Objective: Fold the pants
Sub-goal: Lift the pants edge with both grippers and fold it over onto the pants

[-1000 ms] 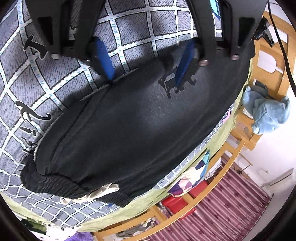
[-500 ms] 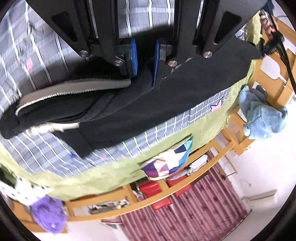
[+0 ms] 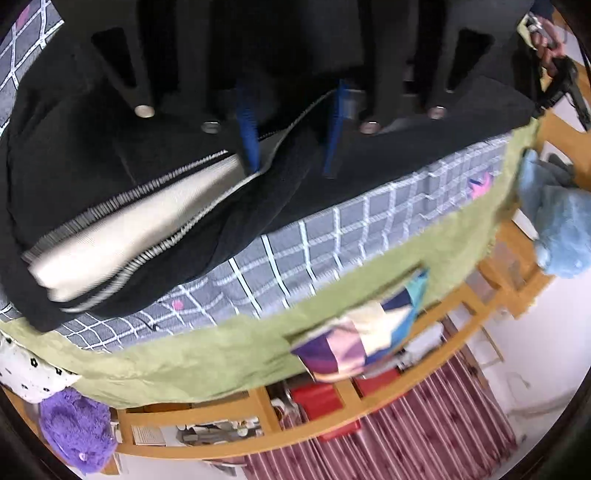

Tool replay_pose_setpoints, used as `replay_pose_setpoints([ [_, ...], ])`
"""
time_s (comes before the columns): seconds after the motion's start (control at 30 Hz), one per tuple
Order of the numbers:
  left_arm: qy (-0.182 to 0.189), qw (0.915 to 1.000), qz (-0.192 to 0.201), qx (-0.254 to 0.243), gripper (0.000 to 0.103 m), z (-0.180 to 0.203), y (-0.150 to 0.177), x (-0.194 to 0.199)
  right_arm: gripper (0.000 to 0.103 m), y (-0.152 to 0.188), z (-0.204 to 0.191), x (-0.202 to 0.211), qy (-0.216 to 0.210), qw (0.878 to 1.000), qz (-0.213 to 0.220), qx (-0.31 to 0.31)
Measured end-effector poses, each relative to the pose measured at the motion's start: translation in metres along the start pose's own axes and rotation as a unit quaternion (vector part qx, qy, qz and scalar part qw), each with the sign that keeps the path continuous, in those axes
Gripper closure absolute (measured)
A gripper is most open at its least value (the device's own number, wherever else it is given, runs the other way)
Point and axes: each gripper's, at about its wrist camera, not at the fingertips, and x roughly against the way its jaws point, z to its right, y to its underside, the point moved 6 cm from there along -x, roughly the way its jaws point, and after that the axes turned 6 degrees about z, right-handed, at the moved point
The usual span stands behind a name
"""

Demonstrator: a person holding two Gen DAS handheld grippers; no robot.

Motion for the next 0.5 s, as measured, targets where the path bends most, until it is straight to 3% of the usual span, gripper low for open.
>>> replay_pose_setpoints([
  [0.03,0.002,1.0000,-0.001,-0.003,0.085,0.001,0.001,0.002,0.058,0.005,-0.002,0.000,0.003,1.000,-0.003,0.008],
  [0.1,0.013,0.9999,-0.004,-0.009,0.056,0.006,0.004,0.013,0.056,0.017,-0.004,0.009,-0.001,1.000,0.001,0.015],
  [0.17,0.017,0.9996,0.001,-0.023,0.040,0.014,0.007,0.032,0.052,0.026,-0.009,0.023,-0.006,1.000,0.005,0.021],
  [0.33,-0.006,0.9971,0.021,-0.072,0.029,0.016,0.031,0.089,0.046,0.056,-0.021,0.063,-0.013,0.999,0.000,0.047],
  [0.4,-0.054,0.9944,0.019,-0.088,0.029,0.000,0.049,0.105,0.036,0.074,-0.025,0.079,-0.012,0.998,-0.008,0.062],
  [0.5,-0.108,0.9889,0.002,-0.102,0.029,-0.025,0.073,0.111,0.036,0.098,-0.029,0.094,-0.001,0.995,-0.018,0.094],
])
